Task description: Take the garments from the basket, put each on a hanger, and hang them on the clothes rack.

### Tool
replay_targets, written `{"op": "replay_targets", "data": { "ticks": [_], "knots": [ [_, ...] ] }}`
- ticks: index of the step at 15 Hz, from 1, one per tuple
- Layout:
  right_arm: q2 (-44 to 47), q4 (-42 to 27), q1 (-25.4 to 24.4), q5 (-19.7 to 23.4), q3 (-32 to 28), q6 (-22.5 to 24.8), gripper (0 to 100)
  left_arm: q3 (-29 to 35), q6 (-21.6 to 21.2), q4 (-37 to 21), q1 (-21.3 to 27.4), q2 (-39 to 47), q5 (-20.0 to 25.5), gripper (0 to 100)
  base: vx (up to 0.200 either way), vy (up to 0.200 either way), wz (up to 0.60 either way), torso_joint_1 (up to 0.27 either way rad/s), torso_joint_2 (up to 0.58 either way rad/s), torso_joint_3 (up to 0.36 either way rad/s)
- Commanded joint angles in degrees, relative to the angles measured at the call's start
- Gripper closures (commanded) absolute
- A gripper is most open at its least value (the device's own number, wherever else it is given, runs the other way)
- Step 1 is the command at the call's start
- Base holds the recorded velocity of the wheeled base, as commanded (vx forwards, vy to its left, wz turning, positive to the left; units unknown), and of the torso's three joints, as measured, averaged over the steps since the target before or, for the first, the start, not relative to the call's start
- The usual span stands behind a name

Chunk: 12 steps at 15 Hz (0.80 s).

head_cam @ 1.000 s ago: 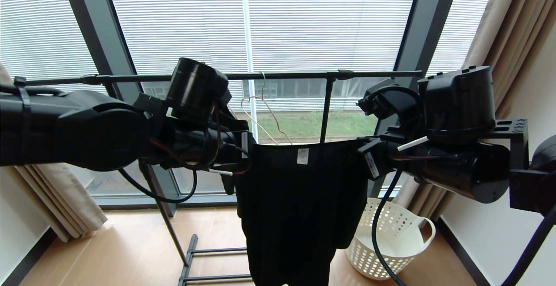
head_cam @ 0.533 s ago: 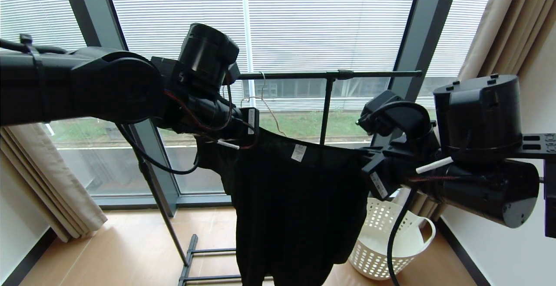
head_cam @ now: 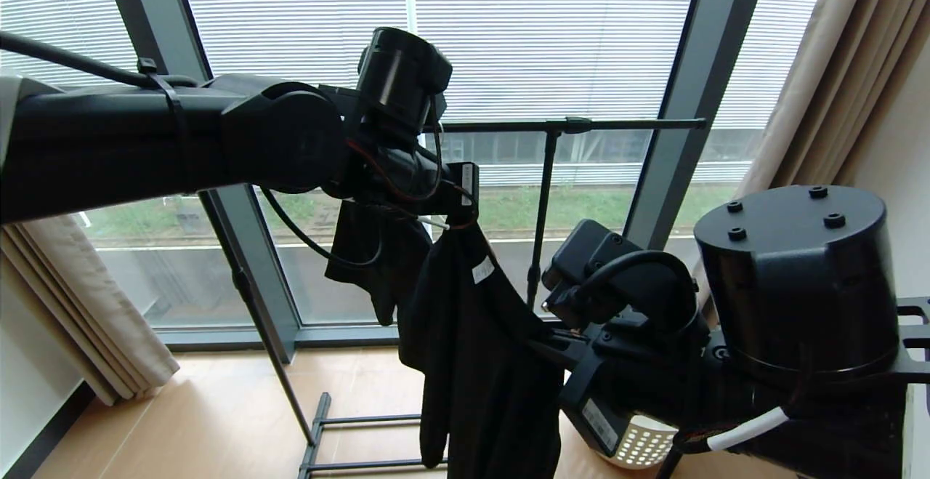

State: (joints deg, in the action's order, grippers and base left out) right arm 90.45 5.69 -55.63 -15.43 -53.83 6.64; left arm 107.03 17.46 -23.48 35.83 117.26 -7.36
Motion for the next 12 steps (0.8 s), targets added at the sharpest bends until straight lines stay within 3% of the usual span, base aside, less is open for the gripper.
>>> {"op": "replay_targets", "data": {
  "ticks": [1, 6, 10, 12],
  "knots": [
    [3.3, 0.4, -3.5, 0.0, -2.2, -4.1, 100, 0.8, 0.0, 0.1, 0.6, 0.7, 0.0, 100, 0.000, 0.000, 0.00, 0.000, 0.00, 0.000],
    [7.1, 2.6, -6.6, -0.6, -7.3, -15.8, 100, 1.8, 0.0, 0.0, 2.3, 0.7, 0.0, 100, 0.000, 0.000, 0.00, 0.000, 0.00, 0.000],
    [6.7, 10.3, -6.6, -0.7, -6.1, -17.9, 100, 1.9, 0.0, 0.0, 2.7, 0.7, -0.1, 100, 0.000, 0.000, 0.00, 0.000, 0.00, 0.000],
    [6.2, 10.4, -6.3, -0.8, -5.3, -17.4, 100, 1.8, 0.0, -0.1, 2.5, 0.4, -0.1, 100, 0.000, 0.000, 0.00, 0.000, 0.00, 0.000]
  ]
}}
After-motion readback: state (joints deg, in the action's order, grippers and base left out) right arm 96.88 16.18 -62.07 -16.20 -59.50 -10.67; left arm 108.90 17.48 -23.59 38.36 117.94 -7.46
